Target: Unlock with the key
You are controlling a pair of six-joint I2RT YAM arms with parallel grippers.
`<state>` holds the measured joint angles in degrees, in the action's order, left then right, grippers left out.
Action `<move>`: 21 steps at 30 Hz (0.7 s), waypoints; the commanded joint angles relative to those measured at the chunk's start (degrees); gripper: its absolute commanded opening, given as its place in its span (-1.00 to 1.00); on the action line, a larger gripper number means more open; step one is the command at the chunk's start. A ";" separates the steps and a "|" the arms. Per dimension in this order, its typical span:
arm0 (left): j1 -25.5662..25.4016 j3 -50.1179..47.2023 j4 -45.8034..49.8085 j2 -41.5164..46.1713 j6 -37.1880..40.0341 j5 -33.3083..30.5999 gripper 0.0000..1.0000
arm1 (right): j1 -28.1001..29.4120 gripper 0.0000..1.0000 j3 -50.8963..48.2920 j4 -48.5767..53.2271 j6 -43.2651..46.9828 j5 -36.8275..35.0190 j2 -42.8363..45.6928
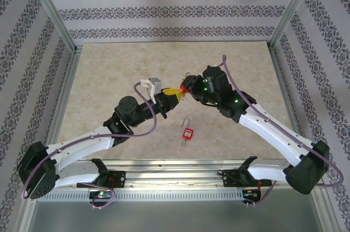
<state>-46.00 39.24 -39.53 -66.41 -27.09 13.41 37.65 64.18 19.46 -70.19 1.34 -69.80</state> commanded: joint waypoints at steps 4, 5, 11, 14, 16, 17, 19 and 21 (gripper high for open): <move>1.22 7.24 -11.50 -9.67 0.46 3.04 -0.37 | -8.63 -1.00 7.52 5.79 5.90 0.09 1.95; 1.17 9.26 -12.02 -11.98 0.89 3.83 -0.30 | -9.62 -1.00 8.47 6.77 6.40 -0.46 2.10; 1.09 17.27 -22.01 -24.72 2.11 6.07 -0.13 | -14.62 -1.00 11.37 9.94 8.56 -4.78 2.83; 1.17 22.49 -22.15 -29.98 1.15 8.27 -0.19 | -16.60 -1.00 11.86 9.43 8.34 -3.86 2.71; 1.22 24.53 -22.79 -32.60 0.11 9.03 -0.22 | -17.13 -1.00 12.96 10.04 8.49 -2.95 2.01; 1.26 25.21 -23.32 -33.75 -0.62 9.34 -0.24 | -17.15 -1.00 13.16 10.03 8.58 -2.93 1.95; 1.34 25.66 -24.10 -34.79 -1.08 9.02 -0.28 | -17.17 -1.00 12.94 9.72 8.20 -2.27 2.03; 1.52 25.20 -24.26 -35.17 -1.18 8.52 -0.32 | -17.18 -1.00 12.44 9.39 7.76 -1.88 2.51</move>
<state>-45.25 63.35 -58.70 -101.34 -27.14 20.75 20.62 75.18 29.23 -62.98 -1.04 -67.92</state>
